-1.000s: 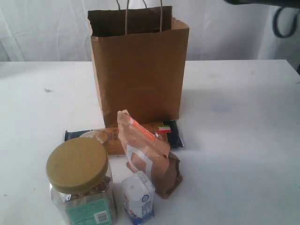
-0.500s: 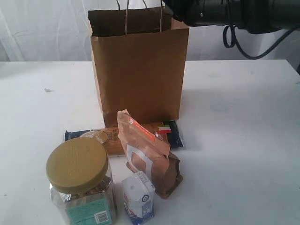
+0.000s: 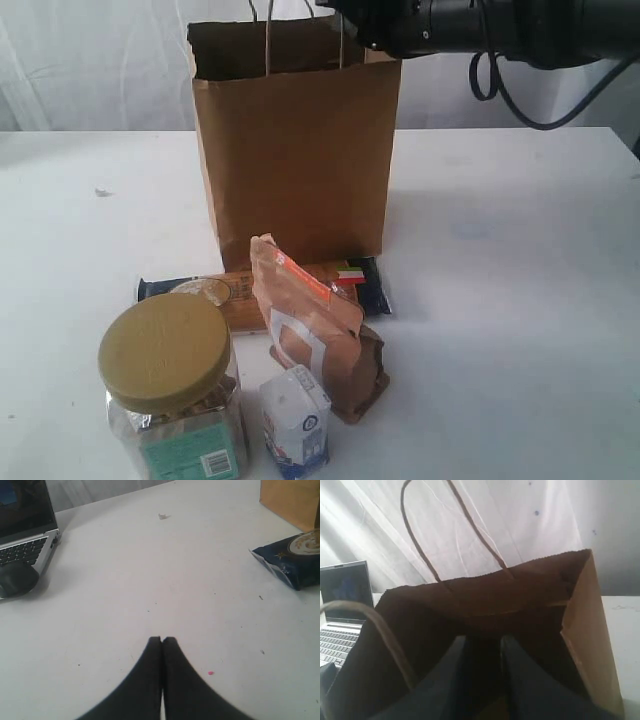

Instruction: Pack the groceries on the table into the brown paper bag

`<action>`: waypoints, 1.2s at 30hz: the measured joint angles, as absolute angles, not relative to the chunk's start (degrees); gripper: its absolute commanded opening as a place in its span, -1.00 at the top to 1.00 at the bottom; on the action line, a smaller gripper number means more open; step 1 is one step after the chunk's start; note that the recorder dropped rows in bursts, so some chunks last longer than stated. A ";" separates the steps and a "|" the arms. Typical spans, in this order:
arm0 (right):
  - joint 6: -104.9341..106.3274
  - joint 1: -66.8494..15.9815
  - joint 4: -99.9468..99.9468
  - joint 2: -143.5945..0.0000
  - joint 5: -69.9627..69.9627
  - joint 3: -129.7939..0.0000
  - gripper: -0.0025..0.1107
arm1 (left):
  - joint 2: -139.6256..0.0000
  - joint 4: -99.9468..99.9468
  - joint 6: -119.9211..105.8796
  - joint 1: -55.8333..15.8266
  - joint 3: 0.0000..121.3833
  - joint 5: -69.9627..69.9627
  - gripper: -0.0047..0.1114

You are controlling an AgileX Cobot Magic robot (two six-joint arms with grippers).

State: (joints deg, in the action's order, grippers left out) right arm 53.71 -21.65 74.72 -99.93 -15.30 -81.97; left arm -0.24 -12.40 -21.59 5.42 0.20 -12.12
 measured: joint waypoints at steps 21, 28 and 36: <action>27.42 -21.65 31.35 -84.77 -29.53 -81.97 0.96 | -0.24 -12.40 -21.59 5.42 0.20 -12.12 0.92; 16.17 -21.65 6.39 -73.25 -38.71 -76.15 0.96 | -0.24 -12.40 -21.59 5.42 0.20 -12.12 0.92; 9.52 -21.65 -1.24 -62.58 -34.06 -56.96 0.96 | -0.24 -12.40 -21.59 5.42 0.20 -12.12 0.92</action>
State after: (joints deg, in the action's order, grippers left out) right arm 9.52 -21.65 -1.24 -62.58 -34.06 -56.96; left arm -0.24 -12.40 -21.59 5.42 0.20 -12.12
